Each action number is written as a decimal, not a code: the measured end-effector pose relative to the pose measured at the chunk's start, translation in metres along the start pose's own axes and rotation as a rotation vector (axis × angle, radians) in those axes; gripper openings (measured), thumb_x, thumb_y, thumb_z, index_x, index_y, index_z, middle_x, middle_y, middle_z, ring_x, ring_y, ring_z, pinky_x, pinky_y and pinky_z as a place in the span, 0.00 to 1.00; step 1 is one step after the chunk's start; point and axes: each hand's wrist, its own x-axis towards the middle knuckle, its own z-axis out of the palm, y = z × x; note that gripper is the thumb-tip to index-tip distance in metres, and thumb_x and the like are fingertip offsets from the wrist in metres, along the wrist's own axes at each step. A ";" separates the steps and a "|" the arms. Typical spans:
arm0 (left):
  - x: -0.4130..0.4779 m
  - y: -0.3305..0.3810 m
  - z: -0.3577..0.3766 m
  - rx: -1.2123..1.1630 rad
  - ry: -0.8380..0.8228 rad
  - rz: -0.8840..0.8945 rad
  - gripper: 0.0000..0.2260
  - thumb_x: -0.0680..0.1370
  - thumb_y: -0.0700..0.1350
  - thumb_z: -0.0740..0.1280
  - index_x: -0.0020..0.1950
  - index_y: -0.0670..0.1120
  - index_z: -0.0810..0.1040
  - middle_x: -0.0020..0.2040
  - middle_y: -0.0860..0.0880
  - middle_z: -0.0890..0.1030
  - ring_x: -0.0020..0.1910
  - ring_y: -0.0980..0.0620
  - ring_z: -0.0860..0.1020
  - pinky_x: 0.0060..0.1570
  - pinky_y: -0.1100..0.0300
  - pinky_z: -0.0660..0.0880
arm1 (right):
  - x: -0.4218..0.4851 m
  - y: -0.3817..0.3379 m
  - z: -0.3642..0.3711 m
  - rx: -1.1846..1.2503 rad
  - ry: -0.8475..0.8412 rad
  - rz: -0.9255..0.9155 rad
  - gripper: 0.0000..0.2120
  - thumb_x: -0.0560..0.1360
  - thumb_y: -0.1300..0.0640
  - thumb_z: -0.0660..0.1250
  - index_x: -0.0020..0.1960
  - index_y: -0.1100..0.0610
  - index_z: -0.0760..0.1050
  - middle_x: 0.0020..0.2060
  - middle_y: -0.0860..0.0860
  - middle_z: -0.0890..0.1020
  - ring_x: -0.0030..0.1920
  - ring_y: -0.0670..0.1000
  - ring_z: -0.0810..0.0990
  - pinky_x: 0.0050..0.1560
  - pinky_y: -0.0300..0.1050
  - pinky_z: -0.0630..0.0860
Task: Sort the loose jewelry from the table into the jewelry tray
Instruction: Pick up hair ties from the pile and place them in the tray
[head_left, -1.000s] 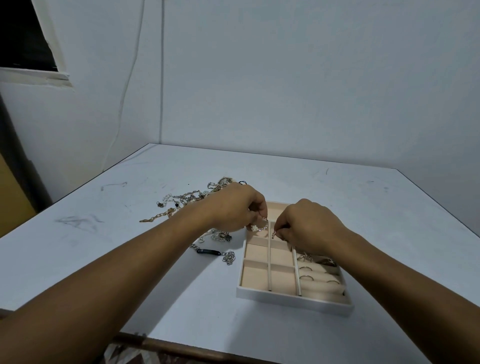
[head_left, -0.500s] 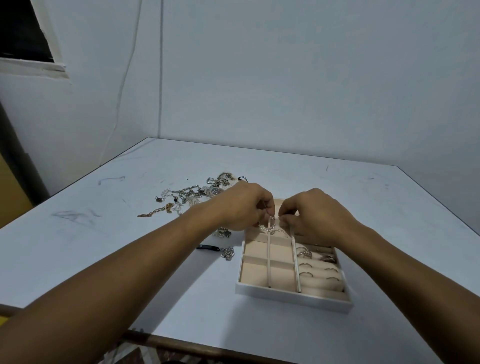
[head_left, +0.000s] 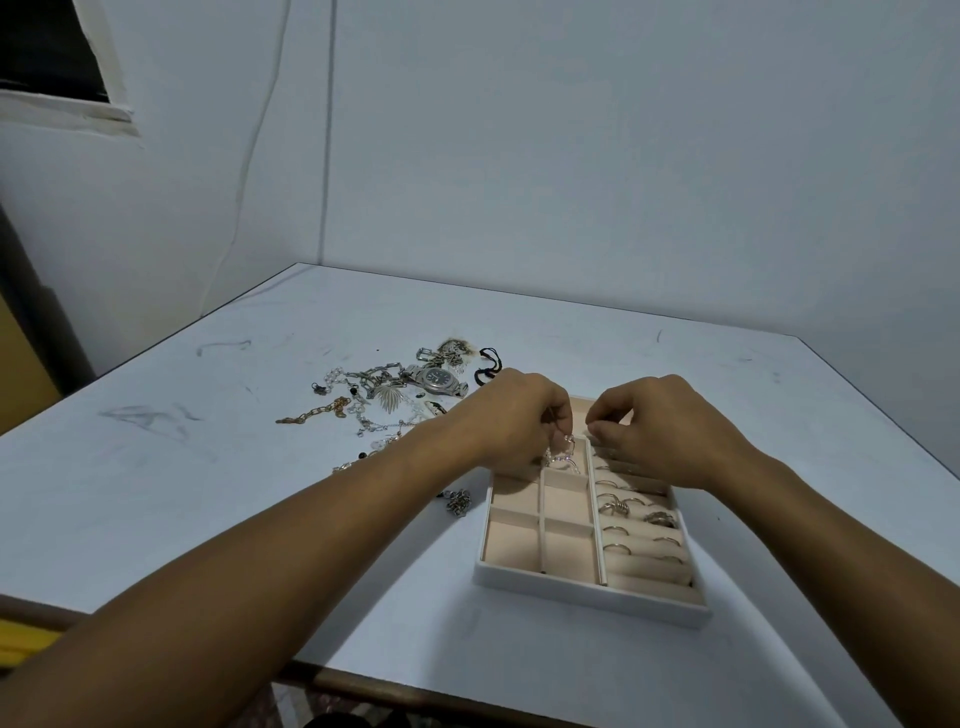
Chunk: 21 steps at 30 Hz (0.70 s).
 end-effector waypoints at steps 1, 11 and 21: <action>0.000 0.001 0.000 -0.003 0.003 -0.001 0.09 0.75 0.36 0.64 0.48 0.47 0.81 0.37 0.56 0.81 0.35 0.62 0.76 0.33 0.77 0.67 | 0.000 0.000 0.000 0.002 0.002 -0.001 0.05 0.74 0.51 0.66 0.44 0.45 0.82 0.43 0.43 0.83 0.44 0.46 0.80 0.48 0.48 0.79; 0.003 0.002 0.007 0.033 -0.001 0.001 0.07 0.75 0.38 0.66 0.47 0.48 0.82 0.41 0.53 0.83 0.44 0.54 0.80 0.46 0.60 0.77 | -0.003 0.004 0.001 0.045 0.007 0.022 0.06 0.74 0.52 0.66 0.43 0.46 0.82 0.42 0.41 0.83 0.41 0.45 0.81 0.48 0.48 0.79; 0.002 0.000 0.015 0.098 0.072 0.049 0.09 0.73 0.39 0.66 0.44 0.50 0.83 0.39 0.53 0.84 0.41 0.54 0.80 0.45 0.54 0.78 | -0.005 0.007 -0.002 0.046 0.009 0.043 0.06 0.74 0.53 0.66 0.44 0.47 0.82 0.40 0.40 0.83 0.41 0.45 0.82 0.48 0.50 0.80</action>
